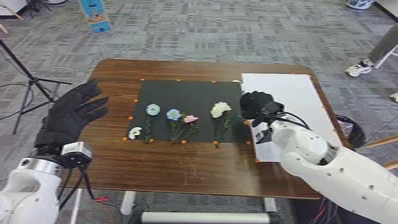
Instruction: Arrange flowers
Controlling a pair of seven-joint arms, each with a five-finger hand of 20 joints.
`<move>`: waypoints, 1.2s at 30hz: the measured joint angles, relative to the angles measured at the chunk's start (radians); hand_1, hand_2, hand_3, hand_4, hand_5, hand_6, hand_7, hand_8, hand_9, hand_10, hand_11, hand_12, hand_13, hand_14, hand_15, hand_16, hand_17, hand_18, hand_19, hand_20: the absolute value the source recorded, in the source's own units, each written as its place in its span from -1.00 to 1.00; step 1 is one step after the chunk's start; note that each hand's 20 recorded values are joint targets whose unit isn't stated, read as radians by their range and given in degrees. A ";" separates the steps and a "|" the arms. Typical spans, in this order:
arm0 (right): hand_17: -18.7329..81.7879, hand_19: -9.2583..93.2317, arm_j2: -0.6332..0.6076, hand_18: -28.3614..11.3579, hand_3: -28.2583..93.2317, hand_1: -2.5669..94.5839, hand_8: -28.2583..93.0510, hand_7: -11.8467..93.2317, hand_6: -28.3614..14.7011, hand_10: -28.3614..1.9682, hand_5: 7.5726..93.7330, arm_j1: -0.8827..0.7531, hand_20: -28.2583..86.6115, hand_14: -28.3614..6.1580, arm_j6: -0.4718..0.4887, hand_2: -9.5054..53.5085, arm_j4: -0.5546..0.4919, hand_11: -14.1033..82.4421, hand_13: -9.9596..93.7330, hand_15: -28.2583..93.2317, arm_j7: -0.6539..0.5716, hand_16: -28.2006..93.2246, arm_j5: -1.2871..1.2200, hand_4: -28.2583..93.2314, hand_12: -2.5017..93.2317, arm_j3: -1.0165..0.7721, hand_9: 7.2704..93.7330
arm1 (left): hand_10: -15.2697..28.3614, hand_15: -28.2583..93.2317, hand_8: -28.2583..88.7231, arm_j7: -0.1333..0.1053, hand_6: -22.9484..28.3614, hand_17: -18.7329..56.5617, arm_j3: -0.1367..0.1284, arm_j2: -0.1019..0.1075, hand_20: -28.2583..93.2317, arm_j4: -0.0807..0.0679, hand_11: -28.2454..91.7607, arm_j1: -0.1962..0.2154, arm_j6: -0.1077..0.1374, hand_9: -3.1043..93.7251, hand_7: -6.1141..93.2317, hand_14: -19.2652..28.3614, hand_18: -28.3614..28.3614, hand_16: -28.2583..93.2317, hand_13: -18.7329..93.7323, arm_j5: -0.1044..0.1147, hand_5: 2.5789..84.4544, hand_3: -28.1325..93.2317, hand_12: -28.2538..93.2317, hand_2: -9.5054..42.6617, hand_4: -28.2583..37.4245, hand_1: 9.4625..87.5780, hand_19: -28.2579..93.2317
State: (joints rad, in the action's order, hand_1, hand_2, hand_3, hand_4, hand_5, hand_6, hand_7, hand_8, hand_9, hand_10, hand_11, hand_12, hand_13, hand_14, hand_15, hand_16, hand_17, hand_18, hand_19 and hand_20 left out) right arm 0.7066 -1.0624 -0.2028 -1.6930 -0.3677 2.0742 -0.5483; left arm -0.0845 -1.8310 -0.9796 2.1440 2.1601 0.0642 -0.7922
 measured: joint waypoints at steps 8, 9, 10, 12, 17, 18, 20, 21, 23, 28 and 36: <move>0.24 1.00 -0.006 -0.56 0.76 0.13 -0.51 0.07 0.46 0.66 0.43 -0.027 0.45 0.44 0.004 -1.00 -0.026 -0.40 0.68 0.91 0.000 0.07 0.009 -1.00 0.01 0.018 0.77 | 0.25 -0.06 -0.69 0.002 0.02 -0.71 0.000 0.001 -0.31 -0.001 -0.15 -0.003 -0.002 -0.43 -0.46 0.43 0.84 -0.51 -0.24 0.000 -0.35 0.65 -0.27 -0.91 -1.00 -0.64 0.27; 0.23 1.00 -0.006 -0.56 0.75 0.11 -0.51 0.04 0.45 0.65 0.41 -0.027 0.44 0.44 0.004 -1.00 -0.027 -0.43 0.67 0.91 0.000 0.07 0.010 -1.00 0.00 0.021 0.75 | 0.25 -0.06 -0.69 0.002 0.02 -0.71 0.001 0.001 -0.31 -0.001 -0.15 -0.005 -0.002 -0.43 -0.47 0.43 0.84 -0.51 -0.24 0.000 -0.35 0.65 -0.27 -0.91 -1.00 -0.64 0.27; 0.22 1.00 -0.006 -0.56 0.73 0.09 -0.52 0.02 0.45 0.63 0.39 -0.027 0.44 0.43 0.004 -1.00 -0.028 -0.45 0.66 0.92 0.001 0.07 0.010 -1.00 -0.01 0.024 0.73 | 0.25 -0.06 -0.69 0.002 0.02 -0.71 0.001 0.001 -0.31 -0.001 -0.15 -0.007 -0.002 -0.43 -0.47 0.43 0.84 -0.51 -0.24 0.000 -0.35 0.65 -0.27 -0.91 -1.00 -0.64 0.27; 0.21 1.00 -0.005 -0.56 0.71 0.05 -0.53 0.01 0.43 0.60 0.35 -0.027 0.44 0.43 0.010 -1.00 -0.030 -0.46 0.64 0.92 0.001 0.07 0.010 -1.00 -0.02 0.025 0.69 | 0.25 -0.06 -0.69 0.002 0.02 -0.71 0.002 0.001 -0.31 -0.002 -0.15 -0.010 -0.003 -0.43 -0.47 0.42 0.84 -0.51 -0.24 0.000 -0.35 0.65 -0.27 -0.91 -1.00 -0.64 0.27; 0.17 1.00 -0.006 -0.57 0.74 -0.08 -0.52 -0.07 0.40 0.42 0.28 -0.043 0.41 0.39 0.061 -1.00 -0.049 -0.24 0.60 0.92 0.005 0.07 0.005 -1.00 -0.22 -0.012 0.51 | 0.25 -0.06 -0.69 0.003 0.02 -0.71 0.003 0.003 -0.31 -0.002 -0.15 -0.012 -0.006 -0.43 -0.46 0.43 0.84 -0.51 -0.24 0.000 -0.35 0.65 -0.27 -0.91 -1.00 -0.64 0.27; 0.16 1.00 -0.006 -0.57 0.76 -0.12 -0.53 -0.09 0.40 0.37 0.27 -0.048 0.41 0.38 0.070 -1.00 -0.055 -0.18 0.60 0.92 0.008 0.06 0.005 -1.00 -0.28 -0.023 0.47 | 0.25 -0.06 -0.69 0.003 0.02 -0.71 0.003 0.003 -0.31 -0.002 -0.15 -0.012 -0.006 -0.43 -0.46 0.43 0.84 -0.51 -0.24 0.000 -0.35 0.65 -0.27 -0.91 -1.00 -0.64 0.27; 0.15 1.00 -0.008 -0.59 0.78 -0.17 -0.58 -0.12 0.40 0.29 0.26 -0.056 0.41 0.37 0.079 -1.00 -0.067 -0.10 0.59 0.92 0.011 0.06 0.004 -1.00 -0.39 -0.036 0.42 | 0.25 -0.06 -0.69 0.003 0.02 -0.71 0.002 0.003 -0.31 -0.002 -0.15 -0.012 -0.006 -0.43 -0.47 0.43 0.84 -0.51 -0.25 0.000 -0.35 0.65 -0.27 -0.91 -1.00 -0.64 0.27; 0.15 0.99 -0.009 -0.59 0.80 -0.20 -0.70 -0.13 0.40 0.26 0.26 -0.059 0.41 0.35 0.083 -1.00 -0.072 -0.08 0.59 0.92 0.012 0.06 0.004 -1.00 -0.42 -0.040 0.40 | 0.25 -0.06 -0.69 0.003 0.02 -0.71 0.002 0.003 -0.31 -0.002 -0.15 -0.012 -0.006 -0.43 -0.47 0.43 0.84 -0.51 -0.24 0.000 -0.35 0.65 -0.27 -0.91 -1.00 -0.64 0.27; 0.14 0.99 -0.009 -0.60 0.81 -0.23 -0.77 -0.13 0.38 0.24 0.24 -0.066 0.41 0.34 0.092 -1.00 -0.081 -0.09 0.58 0.91 0.012 0.06 0.000 -1.00 -0.42 -0.049 0.36 | 0.25 -0.06 -0.69 0.003 0.02 -0.71 0.002 0.004 -0.31 -0.002 -0.15 -0.012 -0.007 -0.43 -0.47 0.43 0.84 -0.51 -0.25 0.000 -0.35 0.65 -0.27 -0.90 -1.00 -0.64 0.27; 0.13 0.99 -0.010 -0.62 0.81 -0.27 -0.77 -0.16 0.32 0.18 0.14 -0.085 0.40 0.33 0.113 -1.00 -0.101 -0.09 0.57 0.91 0.012 0.06 -0.005 -1.00 -0.42 -0.072 0.28 | 0.25 -0.06 -0.69 0.004 0.02 -0.71 0.002 0.004 -0.31 -0.002 -0.15 -0.012 -0.008 -0.43 -0.46 0.43 0.84 -0.51 -0.25 0.000 -0.35 0.65 -0.27 -0.90 -1.00 -0.64 0.27; -0.22 0.59 -0.010 -0.73 0.84 -0.44 -0.70 -0.33 0.08 -0.06 -0.30 -0.168 0.38 -0.02 0.186 -1.00 -0.144 -0.18 0.13 0.76 0.026 -0.09 -0.010 -1.00 -0.41 -0.207 -0.26 | 0.25 -0.06 -0.69 0.003 0.02 -0.71 0.000 0.004 -0.31 -0.002 -0.15 -0.011 -0.008 -0.43 -0.46 0.42 0.84 -0.51 -0.24 0.000 -0.35 0.65 -0.27 -0.91 -1.00 -0.64 0.27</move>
State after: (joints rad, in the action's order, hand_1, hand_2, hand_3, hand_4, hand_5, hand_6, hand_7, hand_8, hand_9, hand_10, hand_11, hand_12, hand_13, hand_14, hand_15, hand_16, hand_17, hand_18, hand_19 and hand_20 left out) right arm 0.6964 -1.2304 -0.0166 -1.8368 -0.3415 2.0641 -0.7549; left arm -0.0819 -1.8305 -0.9755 2.1416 2.1491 0.0566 -0.7919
